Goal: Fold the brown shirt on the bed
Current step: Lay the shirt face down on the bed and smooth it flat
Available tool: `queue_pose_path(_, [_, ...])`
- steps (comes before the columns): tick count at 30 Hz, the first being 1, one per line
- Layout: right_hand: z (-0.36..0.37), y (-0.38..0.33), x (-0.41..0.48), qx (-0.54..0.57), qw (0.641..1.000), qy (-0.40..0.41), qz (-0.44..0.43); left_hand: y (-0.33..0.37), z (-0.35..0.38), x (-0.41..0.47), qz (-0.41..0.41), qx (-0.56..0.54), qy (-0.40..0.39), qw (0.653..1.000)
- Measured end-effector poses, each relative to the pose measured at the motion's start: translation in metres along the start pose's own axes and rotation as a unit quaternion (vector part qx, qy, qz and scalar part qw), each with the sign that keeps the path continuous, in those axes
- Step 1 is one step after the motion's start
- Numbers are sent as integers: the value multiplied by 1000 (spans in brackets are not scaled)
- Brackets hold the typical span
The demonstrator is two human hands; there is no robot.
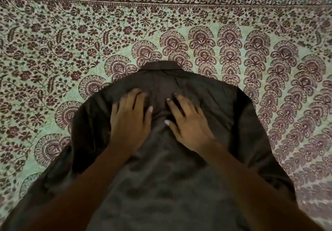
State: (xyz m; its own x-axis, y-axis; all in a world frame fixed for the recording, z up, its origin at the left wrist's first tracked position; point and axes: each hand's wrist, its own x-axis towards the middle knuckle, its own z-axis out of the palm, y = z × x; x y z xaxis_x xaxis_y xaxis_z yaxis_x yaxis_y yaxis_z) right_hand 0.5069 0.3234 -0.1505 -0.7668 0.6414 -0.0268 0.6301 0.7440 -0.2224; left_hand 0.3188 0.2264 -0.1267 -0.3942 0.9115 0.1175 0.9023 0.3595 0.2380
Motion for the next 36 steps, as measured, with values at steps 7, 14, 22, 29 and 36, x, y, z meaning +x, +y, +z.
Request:
queue_pose_path(7, [-10,110,-13,-39,981,-13,189,-127,0,0,40,96,-136,985])
queue_pose_path(14, [-21,61,8,-68,976,43,202,-94,-14,15,92,123,-91,984])
queue_pose_path(22, [18,35,-19,-64,994,6,88,-63,27,-17,86,73,-124,986])
queue_pose_path(29, [-9,88,-19,-34,942,50,330,-60,28,-19,83,99,-110,986])
queue_pose_path(36, [12,46,-42,-56,996,-7,72,-58,27,-18,83,99,-113,985])
